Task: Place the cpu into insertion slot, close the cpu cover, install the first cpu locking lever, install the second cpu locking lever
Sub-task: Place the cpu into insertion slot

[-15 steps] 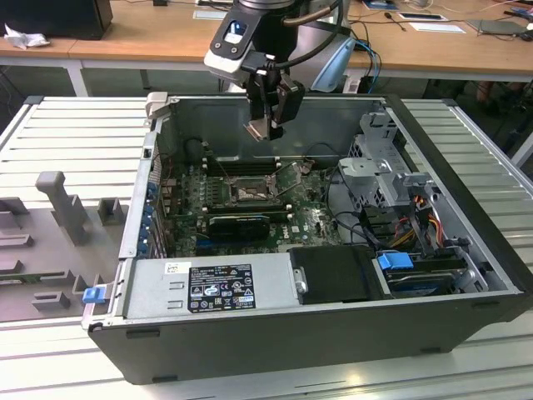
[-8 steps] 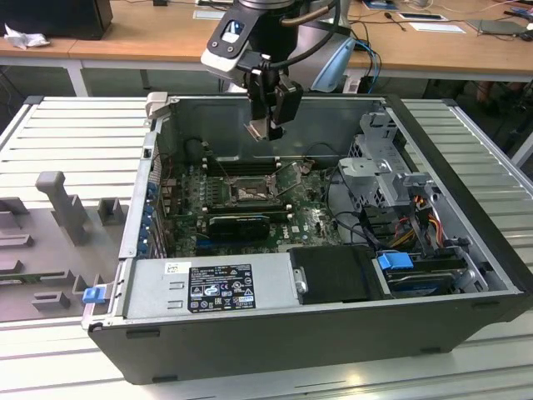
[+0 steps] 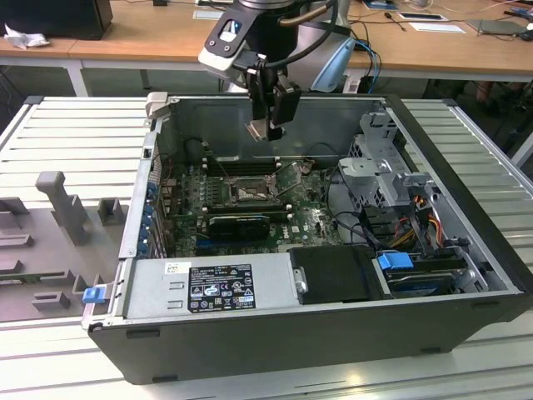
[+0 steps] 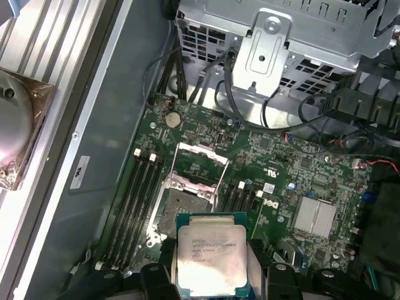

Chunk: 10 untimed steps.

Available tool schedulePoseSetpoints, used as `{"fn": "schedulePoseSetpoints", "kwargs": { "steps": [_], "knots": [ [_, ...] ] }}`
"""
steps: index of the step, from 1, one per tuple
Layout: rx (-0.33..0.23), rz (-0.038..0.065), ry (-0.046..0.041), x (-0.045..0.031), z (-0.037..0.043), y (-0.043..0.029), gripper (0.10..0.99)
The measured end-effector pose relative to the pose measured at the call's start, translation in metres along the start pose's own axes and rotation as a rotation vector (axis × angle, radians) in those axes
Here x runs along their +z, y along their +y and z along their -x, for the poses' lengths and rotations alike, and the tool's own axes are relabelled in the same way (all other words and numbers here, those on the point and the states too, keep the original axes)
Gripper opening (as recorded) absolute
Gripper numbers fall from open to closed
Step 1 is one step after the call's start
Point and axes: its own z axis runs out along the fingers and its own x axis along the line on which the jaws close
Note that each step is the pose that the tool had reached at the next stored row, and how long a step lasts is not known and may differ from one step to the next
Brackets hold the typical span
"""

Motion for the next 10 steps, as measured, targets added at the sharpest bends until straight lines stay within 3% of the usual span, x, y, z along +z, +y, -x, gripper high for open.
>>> {"fn": "schedulePoseSetpoints", "kwargs": {
  "steps": [10],
  "knots": [
    [0.072, 0.001, -0.0063, 0.0001, 0.0000, 0.0000, 0.533]
  ]
}}
